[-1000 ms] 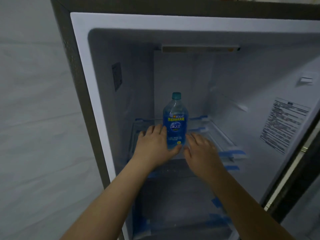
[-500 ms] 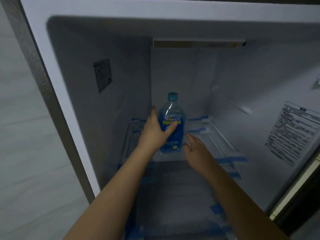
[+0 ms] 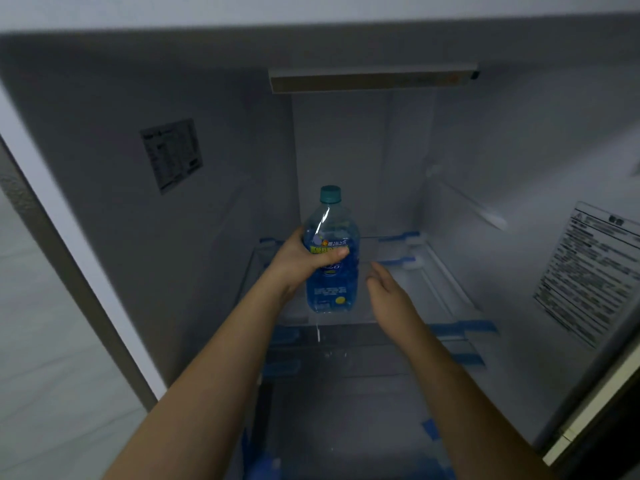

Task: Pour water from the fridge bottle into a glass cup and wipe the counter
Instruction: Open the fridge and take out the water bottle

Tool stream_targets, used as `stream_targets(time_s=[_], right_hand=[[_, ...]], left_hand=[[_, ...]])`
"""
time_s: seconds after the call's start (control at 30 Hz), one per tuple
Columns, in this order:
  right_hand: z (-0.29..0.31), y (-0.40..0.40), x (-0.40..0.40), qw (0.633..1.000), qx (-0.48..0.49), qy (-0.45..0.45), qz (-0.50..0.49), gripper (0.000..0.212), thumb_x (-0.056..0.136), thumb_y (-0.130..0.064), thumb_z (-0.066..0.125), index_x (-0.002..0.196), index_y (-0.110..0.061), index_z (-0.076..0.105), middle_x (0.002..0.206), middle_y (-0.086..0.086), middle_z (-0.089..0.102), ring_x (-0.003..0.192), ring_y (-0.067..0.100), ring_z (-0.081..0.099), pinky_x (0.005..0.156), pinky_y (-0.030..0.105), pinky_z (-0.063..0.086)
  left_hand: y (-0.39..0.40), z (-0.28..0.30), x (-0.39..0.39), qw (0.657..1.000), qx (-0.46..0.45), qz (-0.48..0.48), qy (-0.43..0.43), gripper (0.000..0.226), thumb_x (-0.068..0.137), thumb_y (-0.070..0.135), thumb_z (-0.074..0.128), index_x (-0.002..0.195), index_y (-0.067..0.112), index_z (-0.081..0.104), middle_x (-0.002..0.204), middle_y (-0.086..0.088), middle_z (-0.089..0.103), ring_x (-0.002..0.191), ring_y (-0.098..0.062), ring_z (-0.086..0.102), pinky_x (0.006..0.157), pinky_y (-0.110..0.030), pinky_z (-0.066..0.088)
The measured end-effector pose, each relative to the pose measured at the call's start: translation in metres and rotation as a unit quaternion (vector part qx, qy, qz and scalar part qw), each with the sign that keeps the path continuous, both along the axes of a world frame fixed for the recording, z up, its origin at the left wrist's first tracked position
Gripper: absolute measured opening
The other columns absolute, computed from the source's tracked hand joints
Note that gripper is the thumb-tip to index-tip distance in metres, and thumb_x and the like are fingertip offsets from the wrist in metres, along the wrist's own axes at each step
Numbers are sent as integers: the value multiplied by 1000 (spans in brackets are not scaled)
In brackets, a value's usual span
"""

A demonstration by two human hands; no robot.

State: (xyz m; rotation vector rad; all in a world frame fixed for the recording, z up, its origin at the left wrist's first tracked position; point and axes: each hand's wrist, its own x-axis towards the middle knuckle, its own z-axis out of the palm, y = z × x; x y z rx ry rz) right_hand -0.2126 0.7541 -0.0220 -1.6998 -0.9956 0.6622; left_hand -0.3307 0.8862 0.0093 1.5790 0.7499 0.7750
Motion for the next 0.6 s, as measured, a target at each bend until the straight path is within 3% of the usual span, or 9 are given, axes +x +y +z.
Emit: stream_targets(time_s=[0.1, 0.2, 0.27, 0.33, 0.4, 0.47, 0.6], right_hand=[[-3, 3, 0, 997, 5, 69, -18, 49, 104, -29, 29, 153, -25, 25, 156, -3, 31, 140, 16, 32, 116, 37, 27], [-8, 5, -1, 991, 18, 127, -29, 48, 103, -31, 30, 151, -27, 30, 153, -4, 36, 137, 15, 35, 113, 36, 29], [-10, 5, -2, 988, 24, 152, -29, 43, 103, -30, 31, 145, -23, 40, 139, -4, 48, 126, 13, 44, 103, 31, 35], [-9, 5, -6, 983, 30, 178, -22, 31, 103, -29, 34, 122, -21, 56, 111, -7, 60, 99, 5, 54, 82, 25, 39], [-9, 8, -8, 977, 32, 208, -17, 30, 101, -31, 37, 105, -18, 64, 102, 0, 69, 91, 9, 61, 72, 24, 41], [-10, 9, -10, 978, 31, 208, -18, 34, 100, -34, 38, 107, -18, 67, 103, 1, 73, 96, 14, 66, 73, 27, 46], [-10, 6, -12, 967, 35, 252, -12, 34, 98, -40, 41, 109, -21, 68, 101, 1, 74, 99, 20, 68, 93, 41, 52]], left_hand=[[-1, 6, -3, 1000, 8, -5, 4, 51, 66, 16, 90, 110, 9, 66, 102, -4, 76, 99, -22, 71, 84, -32, 58], [-11, 8, -3, 999, 34, 37, -16, 31, 72, 5, 84, 91, 20, 65, 84, 8, 76, 85, -12, 72, 79, -27, 59], [-15, 7, -1, 996, 52, 65, -17, 37, 68, 10, 88, 95, 17, 63, 88, 5, 75, 87, -13, 72, 79, -28, 59], [-17, 6, 1, 993, 68, 94, -9, 52, 61, 20, 94, 101, 14, 60, 97, -1, 73, 91, -16, 72, 81, -33, 59], [-20, 8, 1, 991, 68, 114, -8, 55, 60, 22, 94, 102, 14, 60, 99, -2, 73, 92, -17, 72, 81, -35, 59], [-25, 12, 0, 991, 51, 121, -32, 51, 62, 17, 93, 102, 11, 62, 99, -4, 73, 91, -19, 72, 79, -35, 60], [-32, 20, -3, 991, 46, 111, -56, 58, 57, 20, 94, 103, 9, 63, 99, -6, 74, 90, -21, 73, 76, -34, 60]])
